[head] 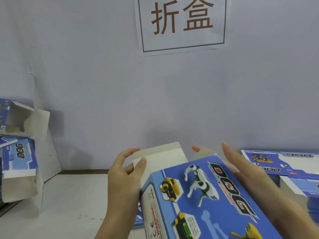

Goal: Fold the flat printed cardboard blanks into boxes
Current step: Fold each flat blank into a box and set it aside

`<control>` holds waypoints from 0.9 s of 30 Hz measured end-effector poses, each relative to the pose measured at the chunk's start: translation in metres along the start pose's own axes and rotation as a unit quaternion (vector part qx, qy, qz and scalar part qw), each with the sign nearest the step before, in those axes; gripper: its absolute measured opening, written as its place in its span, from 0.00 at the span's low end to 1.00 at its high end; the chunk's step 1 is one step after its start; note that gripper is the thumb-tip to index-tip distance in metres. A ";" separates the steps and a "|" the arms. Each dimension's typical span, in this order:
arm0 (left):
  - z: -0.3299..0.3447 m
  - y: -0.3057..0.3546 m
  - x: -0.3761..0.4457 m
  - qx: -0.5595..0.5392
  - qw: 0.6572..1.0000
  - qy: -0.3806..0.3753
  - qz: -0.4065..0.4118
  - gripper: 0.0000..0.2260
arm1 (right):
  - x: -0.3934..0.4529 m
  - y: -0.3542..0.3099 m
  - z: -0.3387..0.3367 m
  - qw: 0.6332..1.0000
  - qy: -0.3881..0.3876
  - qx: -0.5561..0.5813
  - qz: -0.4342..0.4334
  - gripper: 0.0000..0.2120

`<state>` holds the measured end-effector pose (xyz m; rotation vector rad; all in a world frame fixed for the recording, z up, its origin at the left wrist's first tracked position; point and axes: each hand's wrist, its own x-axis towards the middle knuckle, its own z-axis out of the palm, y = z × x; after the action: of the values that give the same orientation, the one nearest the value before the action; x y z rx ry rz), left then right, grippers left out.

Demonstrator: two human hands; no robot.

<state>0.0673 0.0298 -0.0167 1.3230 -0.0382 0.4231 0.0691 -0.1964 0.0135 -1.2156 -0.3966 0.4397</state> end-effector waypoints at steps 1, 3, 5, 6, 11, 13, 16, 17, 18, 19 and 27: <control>-0.001 0.001 0.000 -0.005 1.000 0.013 0.009 0.08 | -0.003 0.000 0.000 0.999 -0.012 -0.052 0.006 0.55; 0.000 0.003 -0.001 -0.026 0.999 0.028 0.017 0.08 | -0.006 -0.004 0.005 0.991 0.000 -0.133 -0.005 0.52; 0.001 0.008 -0.001 -0.040 0.999 0.029 0.020 0.10 | -0.008 -0.010 0.010 0.996 0.001 -0.072 -0.059 0.23; 0.002 0.010 -0.001 -0.039 0.999 0.026 0.028 0.12 | -0.010 -0.010 0.012 0.995 0.012 -0.052 -0.088 0.17; 0.005 0.017 0.001 -0.024 0.995 -0.026 0.093 0.17 | -0.017 -0.013 0.011 0.942 0.194 -0.022 -0.273 0.10; 0.007 0.017 0.000 0.008 0.992 -0.048 0.115 0.17 | -0.020 -0.012 0.014 0.917 0.188 -0.049 -0.348 0.16; 0.009 0.015 -0.004 0.031 0.989 -0.076 0.125 0.16 | -0.018 -0.010 0.020 0.896 0.198 -0.126 -0.377 0.31; 0.009 0.016 -0.006 0.031 0.988 -0.085 0.125 0.14 | -0.015 -0.009 0.020 0.899 0.188 -0.142 -0.369 0.33; 0.010 0.019 -0.007 0.027 0.987 -0.093 0.126 0.15 | -0.013 -0.008 0.020 0.903 0.171 -0.152 -0.362 0.32; 0.009 0.021 -0.009 0.019 0.986 -0.099 0.129 0.18 | -0.012 -0.006 0.022 0.906 0.154 -0.161 -0.360 0.30; 0.013 0.037 -0.019 0.067 0.966 -0.129 0.215 0.23 | -0.010 0.001 0.038 0.919 0.080 -0.186 -0.337 0.27</control>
<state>0.0406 0.0193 0.0162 1.4985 -0.5297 0.6258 0.0408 -0.1707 0.0235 -1.3754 -0.7451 -0.3465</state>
